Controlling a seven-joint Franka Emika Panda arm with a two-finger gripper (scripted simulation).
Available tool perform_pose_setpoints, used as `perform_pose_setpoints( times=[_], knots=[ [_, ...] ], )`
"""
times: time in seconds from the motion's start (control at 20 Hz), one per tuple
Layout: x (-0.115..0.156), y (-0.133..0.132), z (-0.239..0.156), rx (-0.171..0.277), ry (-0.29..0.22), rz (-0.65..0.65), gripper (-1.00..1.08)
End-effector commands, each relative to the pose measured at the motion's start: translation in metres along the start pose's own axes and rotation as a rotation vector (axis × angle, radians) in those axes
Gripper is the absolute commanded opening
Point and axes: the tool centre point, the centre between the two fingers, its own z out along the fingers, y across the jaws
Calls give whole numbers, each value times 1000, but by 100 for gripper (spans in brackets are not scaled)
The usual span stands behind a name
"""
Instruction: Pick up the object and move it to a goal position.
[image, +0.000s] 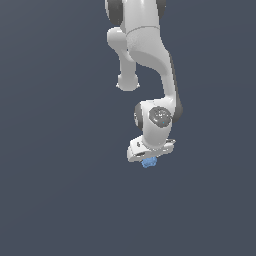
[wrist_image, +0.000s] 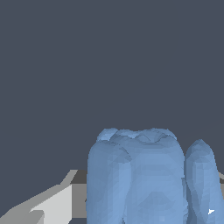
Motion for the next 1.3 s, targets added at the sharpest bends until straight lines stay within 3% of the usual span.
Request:
perform_pose_setpoints(
  times=[0.0,0.65,1.25],
  knots=[
    [-1,1,0,0,0,0,-100],
    [-38,34,-3,0,0,0,-100],
    [-134,120,-11,0,-1,1,-100]
  ],
)
